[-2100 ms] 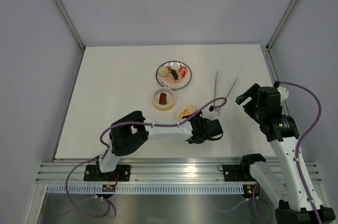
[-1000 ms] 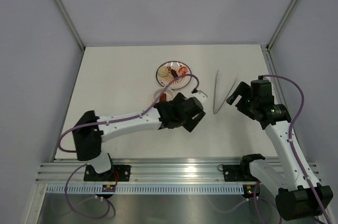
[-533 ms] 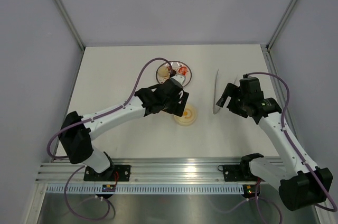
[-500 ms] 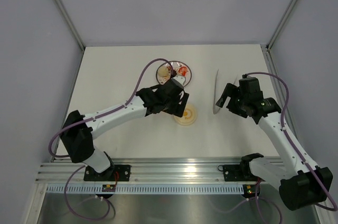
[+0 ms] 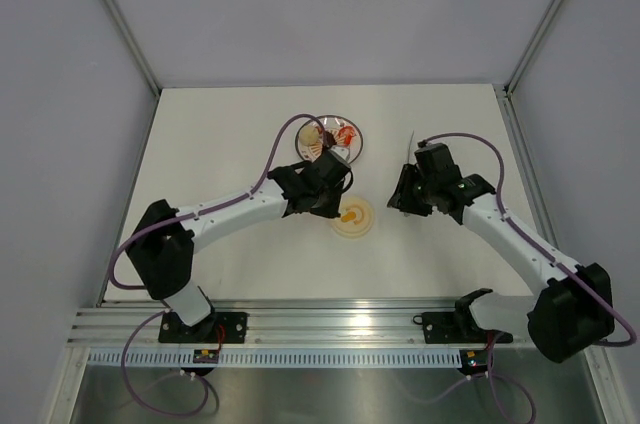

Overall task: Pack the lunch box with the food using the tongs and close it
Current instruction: Pick up the box lid from the center of the board.

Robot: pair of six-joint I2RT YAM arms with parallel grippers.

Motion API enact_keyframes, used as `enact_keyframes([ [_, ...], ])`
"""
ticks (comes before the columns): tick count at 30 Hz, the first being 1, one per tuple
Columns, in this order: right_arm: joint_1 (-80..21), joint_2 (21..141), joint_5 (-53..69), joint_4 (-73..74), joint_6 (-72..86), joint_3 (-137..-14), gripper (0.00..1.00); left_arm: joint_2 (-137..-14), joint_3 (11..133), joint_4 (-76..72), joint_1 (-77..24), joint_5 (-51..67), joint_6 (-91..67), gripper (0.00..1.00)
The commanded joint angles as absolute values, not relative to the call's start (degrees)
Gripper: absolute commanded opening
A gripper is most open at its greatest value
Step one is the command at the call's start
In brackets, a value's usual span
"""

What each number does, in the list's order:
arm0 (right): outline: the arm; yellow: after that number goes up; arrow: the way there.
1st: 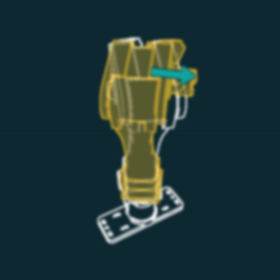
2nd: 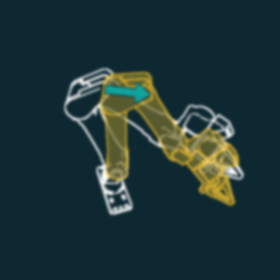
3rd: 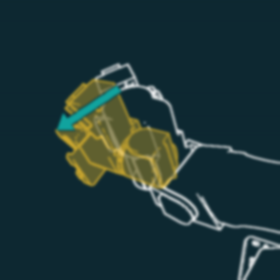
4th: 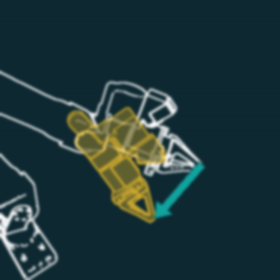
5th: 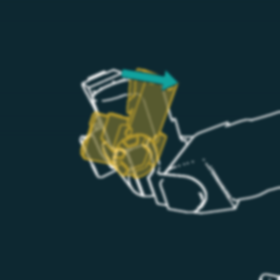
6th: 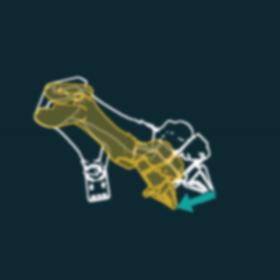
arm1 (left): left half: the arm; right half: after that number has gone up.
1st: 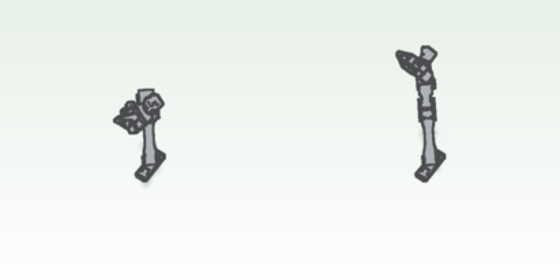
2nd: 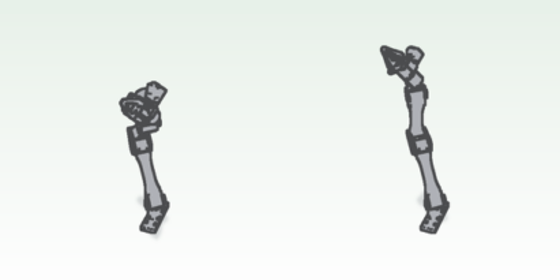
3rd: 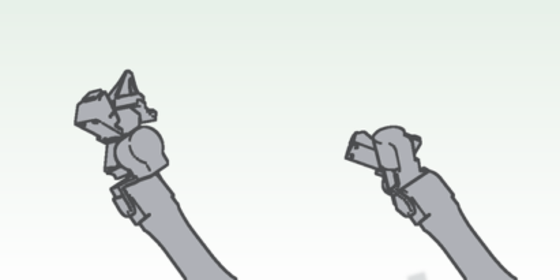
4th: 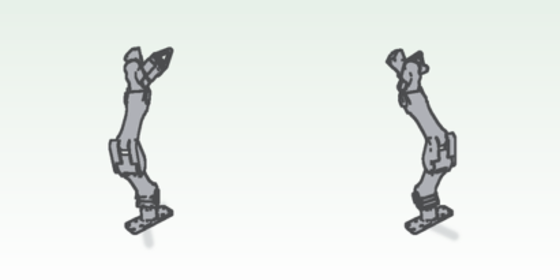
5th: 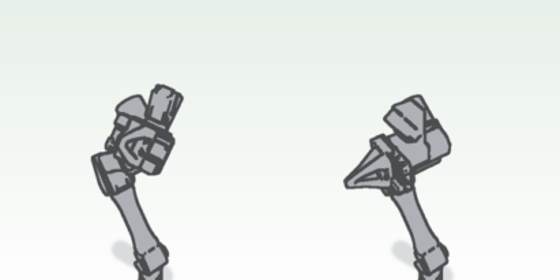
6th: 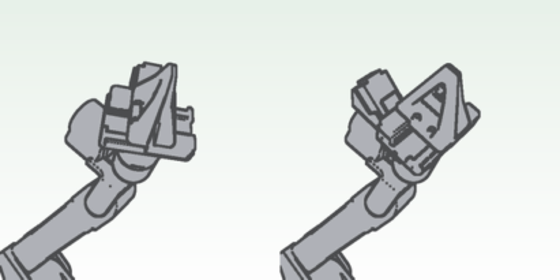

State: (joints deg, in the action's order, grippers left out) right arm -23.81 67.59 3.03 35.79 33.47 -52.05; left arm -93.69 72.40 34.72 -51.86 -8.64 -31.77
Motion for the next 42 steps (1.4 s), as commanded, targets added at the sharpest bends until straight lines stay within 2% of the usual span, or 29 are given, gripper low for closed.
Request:
enact_keyframes([
  [1, -26.3, 73.2, 5.7, 29.0, 34.2, -53.9, 0.41, -94.0, 69.5, 29.9, -50.1, -6.1, -34.6, 0.04],
  [2, -27.1, 76.0, 6.4, 27.5, 34.3, -54.4, 0.41, -94.4, 68.8, 28.8, -49.8, -5.1, -34.9, 0.0],
  [8, -28.5, 85.2, 9.8, 23.6, 33.5, -58.5, 0.47, -97.0, 67.4, 24.3, -49.5, -4.0, -36.8, 0.0],
  [16, -29.5, 93.5, 10.8, 22.7, 32.2, -63.0, 0.5, -99.8, 66.9, 21.6, -48.6, -4.1, -37.4, 0.0],
  [28, -30.7, 100.4, 11.5, 22.5, 31.4, -64.8, 0.53, -102.9, 66.3, 20.7, -48.5, -3.4, -37.0, 0.0],
  [42, -30.8, 101.4, 13.0, 18.9, 34.4, -61.6, 0.53, -105.1, 64.2, 18.2, -48.4, -1.7, -37.0, 0.0],
])
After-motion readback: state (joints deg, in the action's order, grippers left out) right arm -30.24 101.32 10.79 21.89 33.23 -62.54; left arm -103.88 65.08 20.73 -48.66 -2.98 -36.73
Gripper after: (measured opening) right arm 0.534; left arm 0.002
